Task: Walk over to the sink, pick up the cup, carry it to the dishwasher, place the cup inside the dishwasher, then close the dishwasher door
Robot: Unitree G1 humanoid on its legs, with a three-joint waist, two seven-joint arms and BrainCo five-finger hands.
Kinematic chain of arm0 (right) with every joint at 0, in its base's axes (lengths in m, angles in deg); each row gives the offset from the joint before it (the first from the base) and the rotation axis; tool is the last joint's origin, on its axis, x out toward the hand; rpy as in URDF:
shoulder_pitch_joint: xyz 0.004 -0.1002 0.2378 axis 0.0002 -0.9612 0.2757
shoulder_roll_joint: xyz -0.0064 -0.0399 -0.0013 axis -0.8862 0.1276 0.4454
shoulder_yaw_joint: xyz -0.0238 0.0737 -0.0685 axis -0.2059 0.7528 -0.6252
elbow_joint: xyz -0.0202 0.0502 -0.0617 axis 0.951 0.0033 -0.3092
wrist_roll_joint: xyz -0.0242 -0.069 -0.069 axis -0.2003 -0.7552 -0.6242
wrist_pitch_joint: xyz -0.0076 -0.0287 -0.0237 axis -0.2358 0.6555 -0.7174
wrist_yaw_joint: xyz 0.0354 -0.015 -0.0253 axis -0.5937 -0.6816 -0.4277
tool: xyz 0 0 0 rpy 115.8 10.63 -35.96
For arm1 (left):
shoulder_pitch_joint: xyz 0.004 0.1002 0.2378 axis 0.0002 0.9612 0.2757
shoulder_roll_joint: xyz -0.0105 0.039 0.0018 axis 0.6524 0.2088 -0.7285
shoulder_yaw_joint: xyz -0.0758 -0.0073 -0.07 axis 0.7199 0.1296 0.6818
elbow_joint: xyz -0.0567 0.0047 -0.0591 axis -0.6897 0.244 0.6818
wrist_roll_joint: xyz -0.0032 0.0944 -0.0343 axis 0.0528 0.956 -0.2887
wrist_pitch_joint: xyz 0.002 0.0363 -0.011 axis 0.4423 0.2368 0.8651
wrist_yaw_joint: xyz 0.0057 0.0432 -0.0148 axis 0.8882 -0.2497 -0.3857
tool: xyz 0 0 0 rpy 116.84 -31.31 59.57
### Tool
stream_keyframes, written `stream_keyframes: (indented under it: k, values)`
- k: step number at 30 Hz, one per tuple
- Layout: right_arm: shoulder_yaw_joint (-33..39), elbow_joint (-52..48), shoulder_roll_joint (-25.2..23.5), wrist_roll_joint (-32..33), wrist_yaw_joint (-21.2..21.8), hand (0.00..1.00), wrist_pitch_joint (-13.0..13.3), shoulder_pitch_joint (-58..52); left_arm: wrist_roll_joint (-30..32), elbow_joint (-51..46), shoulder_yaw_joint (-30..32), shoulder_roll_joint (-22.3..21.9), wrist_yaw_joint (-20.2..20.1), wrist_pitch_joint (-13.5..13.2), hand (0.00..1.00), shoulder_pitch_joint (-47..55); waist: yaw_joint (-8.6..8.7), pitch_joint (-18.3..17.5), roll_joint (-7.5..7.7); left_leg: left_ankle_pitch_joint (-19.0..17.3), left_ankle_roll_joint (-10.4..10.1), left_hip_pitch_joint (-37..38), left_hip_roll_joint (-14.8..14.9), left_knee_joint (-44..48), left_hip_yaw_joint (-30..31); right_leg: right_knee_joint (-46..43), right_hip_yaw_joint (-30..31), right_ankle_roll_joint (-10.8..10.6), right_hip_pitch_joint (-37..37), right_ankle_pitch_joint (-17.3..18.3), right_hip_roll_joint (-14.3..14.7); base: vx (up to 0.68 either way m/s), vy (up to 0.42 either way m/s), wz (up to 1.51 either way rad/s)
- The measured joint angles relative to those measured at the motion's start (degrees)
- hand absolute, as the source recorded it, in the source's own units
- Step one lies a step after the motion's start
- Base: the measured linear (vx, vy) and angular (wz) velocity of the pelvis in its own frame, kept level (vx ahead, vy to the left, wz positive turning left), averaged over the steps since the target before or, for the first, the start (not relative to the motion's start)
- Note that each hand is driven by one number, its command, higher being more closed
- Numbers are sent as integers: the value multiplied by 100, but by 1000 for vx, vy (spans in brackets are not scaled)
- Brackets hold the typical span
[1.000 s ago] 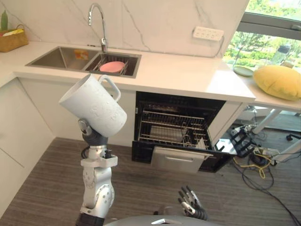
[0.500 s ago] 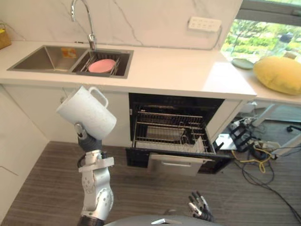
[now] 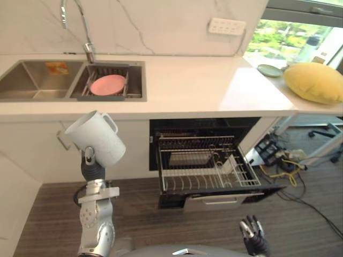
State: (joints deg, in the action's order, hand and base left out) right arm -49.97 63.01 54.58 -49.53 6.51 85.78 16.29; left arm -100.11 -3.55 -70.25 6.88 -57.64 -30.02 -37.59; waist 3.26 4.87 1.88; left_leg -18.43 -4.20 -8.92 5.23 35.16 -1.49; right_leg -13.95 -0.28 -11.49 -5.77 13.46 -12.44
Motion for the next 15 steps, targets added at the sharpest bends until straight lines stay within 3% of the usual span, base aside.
stream_keyframes:
  k: [1, 3, 5, 6, 8, 10, 15]
  values:
    - [162, -8, 28, 110, -21, 0, 110, 16, 31, -6, -186, 24, -102, -4, 100, -116, 41, -7, -76, -358, 49, 6, -28, 71, -7, 13, 33, -92, 7, 8, -32, 46, 269, -31]
    - [345, 0, -30, 327, -37, 0, 155, -23, 124, 0, -484, 127, -195, 12, 100, -172, 48, 15, -110, -467, 199, 156, -184, 3, -255, -179, 62, -8, 125, -111, -260, 30, 271, -58]
    - [336, -95, -88, 462, -27, 0, 230, 18, 210, -2, -480, 127, -216, 85, 100, -166, -6, -9, -240, -317, 322, 618, -191, -734, -921, -775, -419, 733, 640, -508, -487, 20, 342, -141]
    - [300, -268, -132, 469, -12, 0, 234, -35, 329, -43, -462, 147, -120, 91, 100, -162, 28, -54, -277, -126, 390, 878, -221, -1210, -1243, -1232, -941, 954, 930, -470, -570, 37, 262, -127]
    - [284, -512, -226, 536, -24, 0, 262, -99, 422, -140, -473, 228, 11, 90, 100, -168, 168, -61, -311, 37, 464, 1087, -262, -1637, -1441, -1578, -1320, 864, 1085, -257, -349, 86, 142, -78]
    - [152, -922, -257, 679, -158, 0, 351, -214, 455, -232, -553, 208, 96, 88, 100, -188, 325, -88, -332, 100, 498, 1198, -246, -1834, -1624, -1292, -1570, 740, 1105, 15, 237, 196, 85, -62]
    - [15, -2357, -275, 898, -587, 0, 463, -382, 458, -220, -803, 212, 388, 262, 100, -199, 378, -104, -278, 184, 373, 1401, -177, -1756, -1560, -127, -1759, 755, 532, -377, 498, 186, -2, -64]
